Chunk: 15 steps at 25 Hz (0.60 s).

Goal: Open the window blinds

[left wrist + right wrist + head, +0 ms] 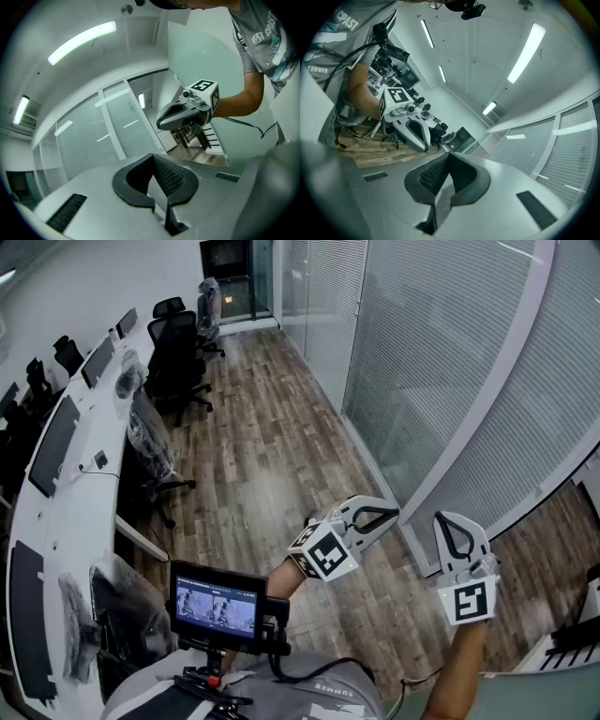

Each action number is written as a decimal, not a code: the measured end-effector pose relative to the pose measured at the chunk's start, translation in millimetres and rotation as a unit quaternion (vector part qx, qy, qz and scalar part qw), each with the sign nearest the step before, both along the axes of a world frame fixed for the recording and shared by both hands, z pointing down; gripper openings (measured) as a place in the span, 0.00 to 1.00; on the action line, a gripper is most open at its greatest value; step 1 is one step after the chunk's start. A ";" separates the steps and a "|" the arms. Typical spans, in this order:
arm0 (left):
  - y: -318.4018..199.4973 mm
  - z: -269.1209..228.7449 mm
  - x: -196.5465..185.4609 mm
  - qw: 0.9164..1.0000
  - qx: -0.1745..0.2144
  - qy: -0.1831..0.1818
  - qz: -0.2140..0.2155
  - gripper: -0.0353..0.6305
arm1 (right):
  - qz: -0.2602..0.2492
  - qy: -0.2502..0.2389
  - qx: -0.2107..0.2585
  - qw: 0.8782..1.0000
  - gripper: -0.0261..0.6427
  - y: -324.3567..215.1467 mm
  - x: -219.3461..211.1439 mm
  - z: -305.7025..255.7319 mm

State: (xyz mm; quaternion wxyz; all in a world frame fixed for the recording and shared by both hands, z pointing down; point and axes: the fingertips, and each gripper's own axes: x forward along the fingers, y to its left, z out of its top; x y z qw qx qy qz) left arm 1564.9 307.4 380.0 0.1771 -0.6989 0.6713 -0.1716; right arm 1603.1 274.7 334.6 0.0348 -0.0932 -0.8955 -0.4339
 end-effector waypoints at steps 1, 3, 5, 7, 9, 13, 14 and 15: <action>-0.2 1.1 -0.8 1.000 0.000 0.000 0.000 0.05 | -0.001 0.000 -0.002 1.000 0.04 -0.1 -0.6 0.7; 0.0 3.0 -2.6 1.000 -0.001 -0.001 0.000 0.05 | -0.002 0.000 -0.004 1.000 0.04 0.1 -2.3 2.0; 1.6 3.9 -5.1 1.000 -0.002 -0.001 0.001 0.05 | 0.000 0.002 -0.007 1.000 0.04 1.2 -4.7 2.9; 3.8 4.7 -7.9 1.000 -0.002 0.000 0.002 0.05 | 0.002 0.003 -0.008 1.000 0.04 2.9 -7.9 3.6; 6.4 5.9 -11.1 1.000 -0.003 0.002 0.003 0.05 | 0.001 0.001 -0.008 1.000 0.04 6.0 -11.5 4.2; 14.0 8.9 -16.8 1.000 -0.002 0.003 0.006 0.05 | 0.002 0.004 -0.010 1.000 0.04 14.0 -16.4 6.7; 15.7 8.5 -17.7 1.000 -0.001 0.004 0.006 0.05 | -0.001 0.004 -0.013 1.000 0.04 16.3 -17.0 7.1; 17.1 7.8 -18.5 1.000 -0.001 0.005 0.006 0.05 | -0.004 0.003 -0.016 1.000 0.04 18.5 -17.7 7.2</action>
